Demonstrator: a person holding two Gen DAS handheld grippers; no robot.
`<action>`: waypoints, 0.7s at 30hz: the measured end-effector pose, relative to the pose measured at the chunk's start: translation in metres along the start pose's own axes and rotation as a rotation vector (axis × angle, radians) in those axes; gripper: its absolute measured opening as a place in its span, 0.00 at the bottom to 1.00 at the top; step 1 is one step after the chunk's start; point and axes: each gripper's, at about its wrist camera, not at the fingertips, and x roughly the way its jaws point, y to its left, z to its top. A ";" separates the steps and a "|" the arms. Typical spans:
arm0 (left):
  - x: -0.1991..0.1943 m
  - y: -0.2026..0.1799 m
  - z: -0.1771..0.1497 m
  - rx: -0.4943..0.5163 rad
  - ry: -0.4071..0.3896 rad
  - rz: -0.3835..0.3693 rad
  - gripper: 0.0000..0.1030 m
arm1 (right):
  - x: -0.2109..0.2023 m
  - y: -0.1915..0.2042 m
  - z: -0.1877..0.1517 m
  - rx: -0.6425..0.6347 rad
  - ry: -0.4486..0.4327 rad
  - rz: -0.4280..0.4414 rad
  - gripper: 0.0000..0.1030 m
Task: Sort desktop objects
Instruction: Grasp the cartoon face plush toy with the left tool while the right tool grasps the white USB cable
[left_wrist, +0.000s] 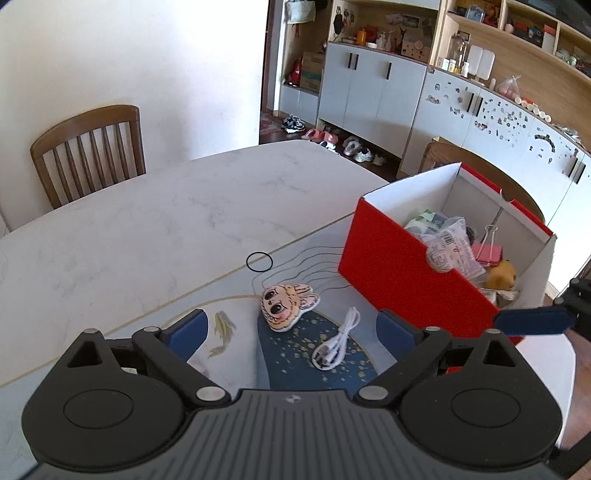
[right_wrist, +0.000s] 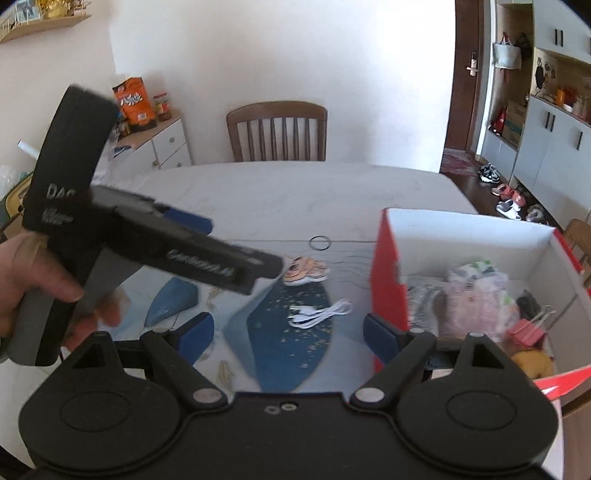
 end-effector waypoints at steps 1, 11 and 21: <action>0.003 0.001 0.000 0.006 0.001 0.001 0.95 | 0.004 0.002 0.000 -0.001 0.005 -0.003 0.85; 0.037 0.017 0.000 0.039 0.038 -0.011 0.95 | 0.052 0.008 -0.004 0.021 0.046 -0.067 0.85; 0.063 0.030 0.004 0.008 0.067 -0.023 0.95 | 0.106 0.007 -0.012 0.020 0.058 -0.171 0.83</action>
